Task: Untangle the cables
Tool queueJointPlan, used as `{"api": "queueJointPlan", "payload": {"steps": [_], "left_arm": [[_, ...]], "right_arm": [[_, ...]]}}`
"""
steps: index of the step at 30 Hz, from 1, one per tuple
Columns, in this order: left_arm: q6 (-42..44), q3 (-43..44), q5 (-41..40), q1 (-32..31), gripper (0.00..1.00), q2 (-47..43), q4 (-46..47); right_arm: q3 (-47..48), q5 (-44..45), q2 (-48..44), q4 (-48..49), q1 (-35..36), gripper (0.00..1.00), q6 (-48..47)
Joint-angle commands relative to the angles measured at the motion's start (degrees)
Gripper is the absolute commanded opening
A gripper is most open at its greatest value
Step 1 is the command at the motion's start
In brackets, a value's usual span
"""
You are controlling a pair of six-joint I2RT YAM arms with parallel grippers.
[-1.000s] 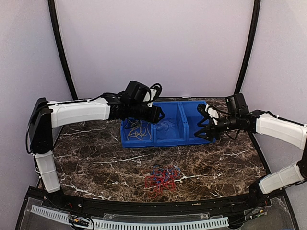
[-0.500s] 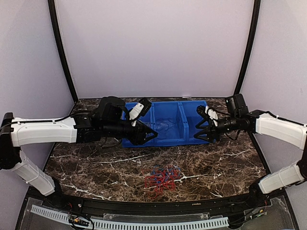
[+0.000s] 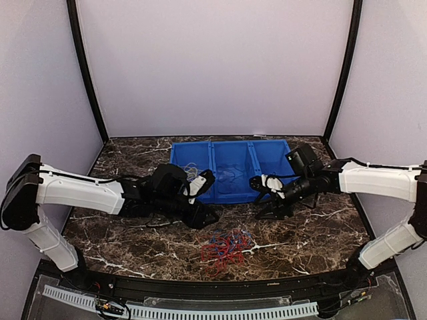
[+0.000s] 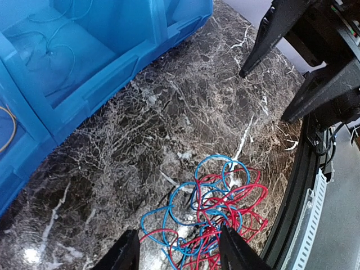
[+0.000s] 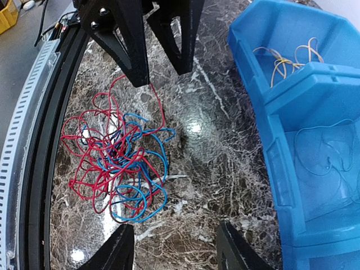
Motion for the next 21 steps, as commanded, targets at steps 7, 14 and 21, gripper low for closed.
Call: {"api": "queueJointPlan", "payload": {"steps": [7,14,21], "left_arm": [[-0.73,3.8,1.98,-1.2,0.46,8.84,1.44],[0.37,4.54,3.37,-1.19,0.39,12.78,3.06],[0.43,6.19,4.97,-1.19,0.3,15.76,5.27]], "right_arm": [[1.29,4.28,1.19,-0.75,1.28,0.52,-1.53],[1.11,5.11,1.45,-0.46,1.28,0.53,-1.33],[1.37,5.42,2.05,-0.6,1.24,0.53,-1.29]]}}
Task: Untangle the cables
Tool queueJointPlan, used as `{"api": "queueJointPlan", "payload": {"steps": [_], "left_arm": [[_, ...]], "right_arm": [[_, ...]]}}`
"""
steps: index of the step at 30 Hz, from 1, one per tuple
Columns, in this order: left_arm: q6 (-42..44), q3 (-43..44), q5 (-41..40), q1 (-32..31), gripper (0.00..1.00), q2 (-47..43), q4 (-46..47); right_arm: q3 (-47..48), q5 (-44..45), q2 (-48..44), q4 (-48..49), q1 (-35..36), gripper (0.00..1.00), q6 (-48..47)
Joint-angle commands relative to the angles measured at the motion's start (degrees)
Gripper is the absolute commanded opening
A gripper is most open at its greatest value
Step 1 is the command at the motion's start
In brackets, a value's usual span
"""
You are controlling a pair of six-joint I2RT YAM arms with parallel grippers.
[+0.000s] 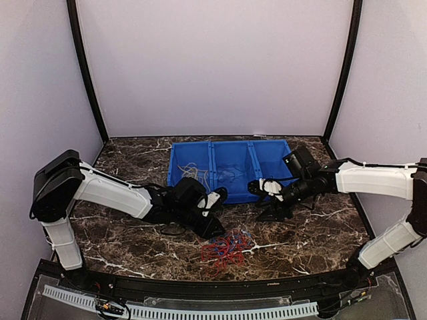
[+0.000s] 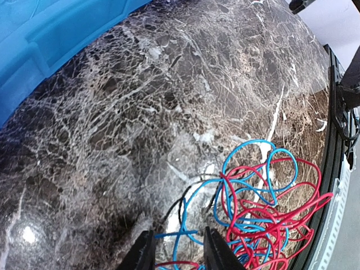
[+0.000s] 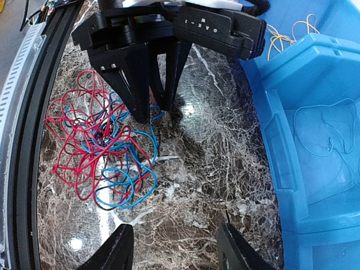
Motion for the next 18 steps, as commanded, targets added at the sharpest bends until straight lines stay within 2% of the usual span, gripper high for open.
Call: {"api": "queueJointPlan", "payload": {"steps": [1,13,18], "left_arm": [[0.72,2.11,2.45,-0.29,0.29,0.62,2.85],[1.12,3.3,2.16,-0.25,0.01,1.38,1.18],[0.96,2.62,-0.45,-0.25,0.0,-0.38,0.58]], "right_arm": [[1.08,0.33,-0.18,1.01,0.29,0.53,-0.15],[0.89,0.88,-0.59,1.18,0.28,0.53,-0.33],[0.92,0.57,-0.38,1.12,0.3,0.53,-0.33]]}}
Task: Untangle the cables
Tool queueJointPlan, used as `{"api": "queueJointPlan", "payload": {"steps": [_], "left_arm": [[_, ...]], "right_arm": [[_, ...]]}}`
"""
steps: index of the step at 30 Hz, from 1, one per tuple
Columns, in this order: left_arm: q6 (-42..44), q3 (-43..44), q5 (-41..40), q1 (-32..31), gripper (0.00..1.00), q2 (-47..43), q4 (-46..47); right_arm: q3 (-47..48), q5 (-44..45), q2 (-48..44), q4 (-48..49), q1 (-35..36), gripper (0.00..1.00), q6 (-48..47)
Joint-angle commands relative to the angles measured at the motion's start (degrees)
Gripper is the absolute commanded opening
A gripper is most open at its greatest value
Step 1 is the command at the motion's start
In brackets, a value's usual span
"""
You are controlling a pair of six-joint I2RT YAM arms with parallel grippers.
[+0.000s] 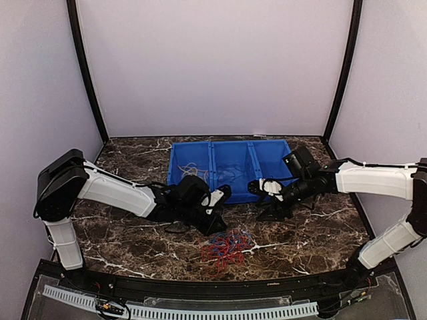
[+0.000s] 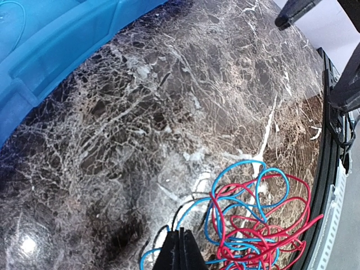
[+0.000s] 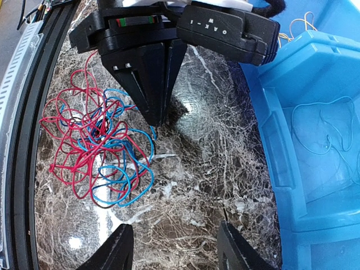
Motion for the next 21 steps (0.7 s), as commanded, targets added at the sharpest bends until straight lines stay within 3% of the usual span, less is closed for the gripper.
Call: {"api": "queueJointPlan", "payload": {"steps": [1,9,13,15,21], "left_arm": [[0.27,0.12,-2.87,-0.25,0.0,-3.34,-1.13],[1.11,-1.58,-8.97,-0.25,0.0,-12.78,-4.18],[0.94,-2.42,-13.34,-0.26,0.0,-19.64,-5.16],[0.34,-2.63,-15.22,-0.25,0.0,-23.71,-5.48],[-1.37,-5.66,-21.37,-0.25,0.0,-32.59,-1.44]], "right_arm": [[0.97,-0.26,-0.38,1.14,0.29,0.53,-0.22],[1.15,-1.45,-0.64,1.22,0.4,0.53,0.39],[1.86,3.93,-2.32,8.36,0.74,0.51,10.03],[3.4,5.41,-3.7,10.78,0.73,0.54,14.62],[14.15,-5.21,4.32,6.57,3.99,0.69,20.94]]}}
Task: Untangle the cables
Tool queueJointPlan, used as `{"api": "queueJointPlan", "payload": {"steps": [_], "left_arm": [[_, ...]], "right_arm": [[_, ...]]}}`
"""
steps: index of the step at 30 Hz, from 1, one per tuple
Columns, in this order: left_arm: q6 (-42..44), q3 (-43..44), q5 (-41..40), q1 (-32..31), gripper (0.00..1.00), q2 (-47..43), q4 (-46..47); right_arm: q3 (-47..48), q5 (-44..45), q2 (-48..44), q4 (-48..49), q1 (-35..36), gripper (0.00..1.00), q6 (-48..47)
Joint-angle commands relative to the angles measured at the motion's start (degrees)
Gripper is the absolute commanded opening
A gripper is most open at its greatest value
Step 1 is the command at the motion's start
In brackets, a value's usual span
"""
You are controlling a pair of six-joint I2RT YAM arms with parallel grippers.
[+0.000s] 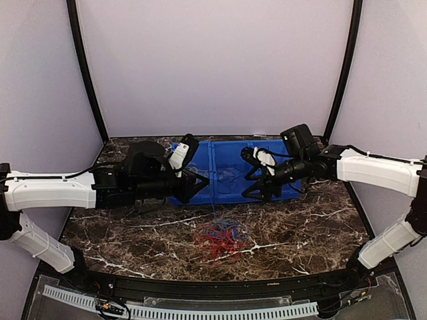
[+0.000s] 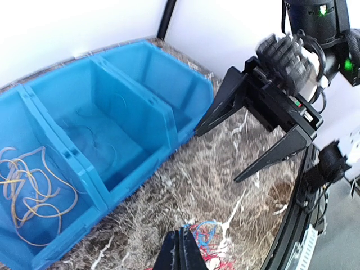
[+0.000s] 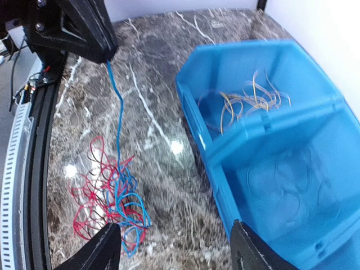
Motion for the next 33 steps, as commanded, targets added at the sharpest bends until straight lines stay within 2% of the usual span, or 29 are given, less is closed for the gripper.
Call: {"api": "queueJointPlan", "payload": {"steps": [1,12,16,17,21,25,31,33], "left_arm": [[-1.26,-3.22,-5.1,-0.23,0.0,-6.43,3.56],[-2.16,-1.65,-1.67,-0.23,0.0,-14.88,3.46],[-2.33,-1.13,-1.84,-0.23,0.0,-18.16,3.43],[-2.13,-0.38,-1.96,-0.23,0.0,-19.19,3.32],[0.42,4.59,-4.42,-0.23,0.0,-21.43,-0.24],[3.76,12.52,-7.95,-0.23,0.0,-22.48,-5.33],[9.92,24.21,-16.44,-0.26,0.0,-23.6,-8.4],[12.05,26.88,-18.68,-0.24,0.0,-23.61,-8.5]], "right_arm": [[7.62,-6.12,5.9,2.03,3.93,0.7,7.64],[14.5,-5.97,20.44,11.63,13.25,0.71,11.25],[14.81,-7.09,24.52,15.41,14.85,0.68,12.81],[14.98,-7.23,25.73,15.95,15.03,0.66,13.71],[15.28,-9.93,29.57,14.43,15.2,0.36,15.08],[12.62,-10.05,29.42,12.75,15.25,0.28,13.37],[7.42,-10.09,27.49,9.36,15.2,0.09,9.55],[5.9,-10.18,27.29,7.97,15.19,0.06,8.77]]}}
